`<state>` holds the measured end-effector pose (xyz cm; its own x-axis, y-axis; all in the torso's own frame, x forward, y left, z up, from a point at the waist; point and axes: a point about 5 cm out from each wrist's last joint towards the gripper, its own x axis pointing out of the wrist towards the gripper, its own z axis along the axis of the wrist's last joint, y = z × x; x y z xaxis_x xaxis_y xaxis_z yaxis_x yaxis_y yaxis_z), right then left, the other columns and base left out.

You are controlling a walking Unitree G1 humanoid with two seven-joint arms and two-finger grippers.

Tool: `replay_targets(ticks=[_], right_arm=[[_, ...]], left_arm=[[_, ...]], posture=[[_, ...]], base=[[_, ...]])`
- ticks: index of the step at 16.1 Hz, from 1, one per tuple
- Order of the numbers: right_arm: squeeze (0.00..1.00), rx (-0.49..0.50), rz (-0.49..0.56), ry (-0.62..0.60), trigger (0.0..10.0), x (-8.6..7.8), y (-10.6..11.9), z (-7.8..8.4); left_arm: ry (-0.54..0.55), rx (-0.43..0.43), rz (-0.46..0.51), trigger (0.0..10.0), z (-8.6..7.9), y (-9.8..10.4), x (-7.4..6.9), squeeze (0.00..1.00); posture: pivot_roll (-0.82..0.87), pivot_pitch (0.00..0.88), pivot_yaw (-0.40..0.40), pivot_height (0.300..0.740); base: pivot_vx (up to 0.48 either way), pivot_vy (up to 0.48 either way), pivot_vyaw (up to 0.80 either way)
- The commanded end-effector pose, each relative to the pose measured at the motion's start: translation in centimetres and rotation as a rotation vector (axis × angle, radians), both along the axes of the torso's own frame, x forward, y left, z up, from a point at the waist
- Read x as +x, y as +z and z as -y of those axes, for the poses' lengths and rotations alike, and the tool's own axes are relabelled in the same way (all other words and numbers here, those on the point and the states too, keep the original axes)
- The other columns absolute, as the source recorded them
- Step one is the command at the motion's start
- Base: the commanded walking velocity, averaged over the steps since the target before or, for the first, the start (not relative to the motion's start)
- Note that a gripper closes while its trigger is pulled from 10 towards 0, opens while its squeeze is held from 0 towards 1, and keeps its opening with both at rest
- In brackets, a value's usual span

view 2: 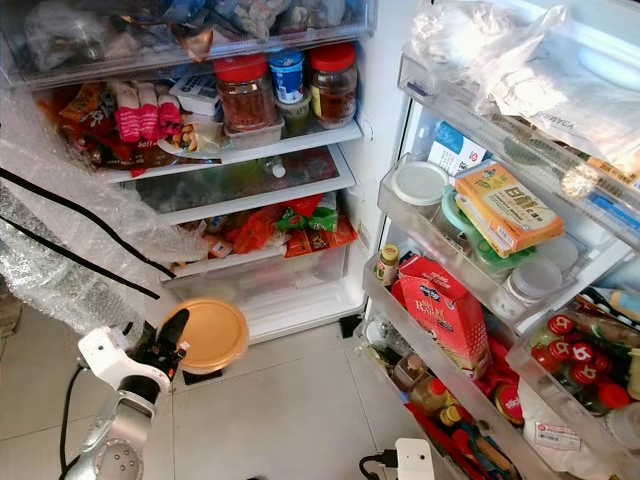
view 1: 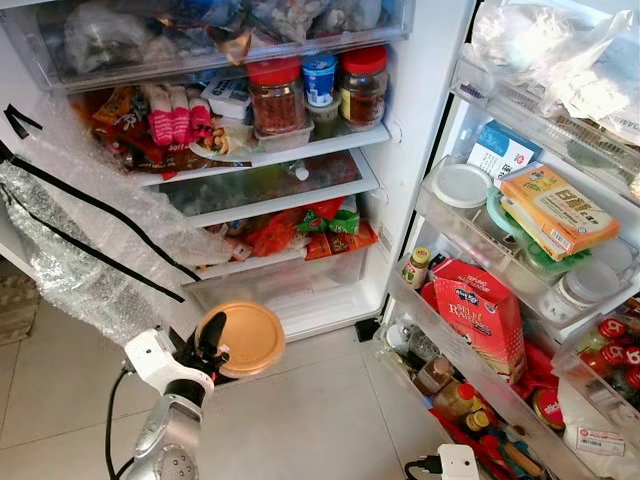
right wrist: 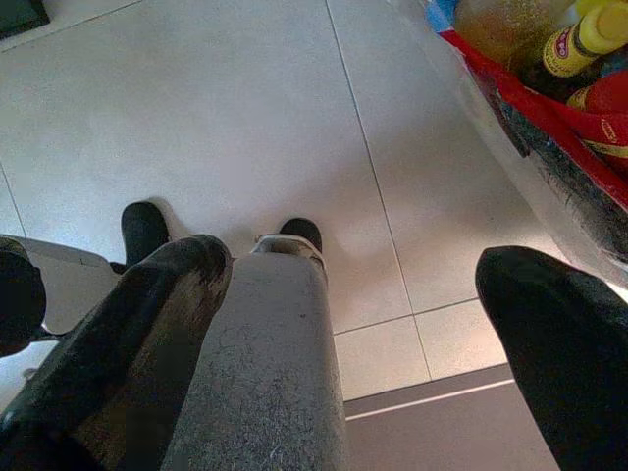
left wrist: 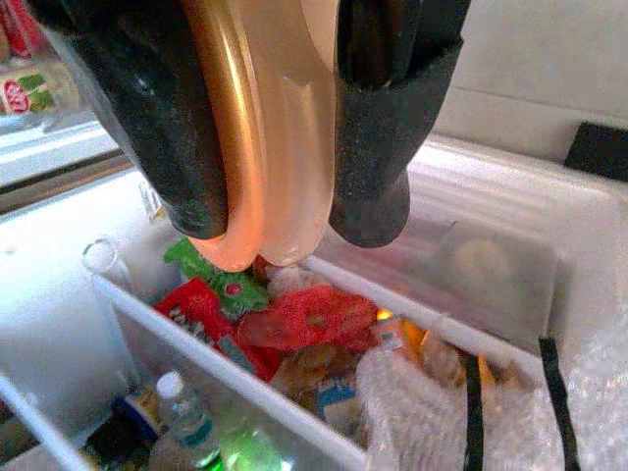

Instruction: Restocking fridge

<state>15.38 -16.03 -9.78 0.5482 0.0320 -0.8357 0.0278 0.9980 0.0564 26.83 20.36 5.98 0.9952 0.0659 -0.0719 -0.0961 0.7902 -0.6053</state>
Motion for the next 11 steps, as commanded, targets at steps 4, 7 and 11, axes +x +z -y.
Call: replay_targets(ticks=[4,7,11], right_arm=[[0.0,0.001,-0.063,0.017,10.0,-1.7,-0.7,-0.3],[0.0,-0.014,-0.059,0.032,10.0,-1.7,-0.7,-0.3],[0.0,-0.009,-0.063,0.008,10.0,-1.8,-0.7,-0.3]], left_arm=[[-0.027,0.003,-0.019,10.0,-0.2,0.3,0.0,0.0],[-0.038,0.003,-0.019,10.0,0.1,0.6,0.3,0.0],[-0.065,0.011,-0.016,10.0,0.5,1.0,0.5,0.0]], posture=[[-0.02,0.179,0.014,0.74],[-0.02,0.179,0.015,0.74],[-0.02,0.181,0.016,0.74]], base=[[0.0,0.0,0.0],[0.084,0.0,0.76],[0.304,0.0,0.0]])
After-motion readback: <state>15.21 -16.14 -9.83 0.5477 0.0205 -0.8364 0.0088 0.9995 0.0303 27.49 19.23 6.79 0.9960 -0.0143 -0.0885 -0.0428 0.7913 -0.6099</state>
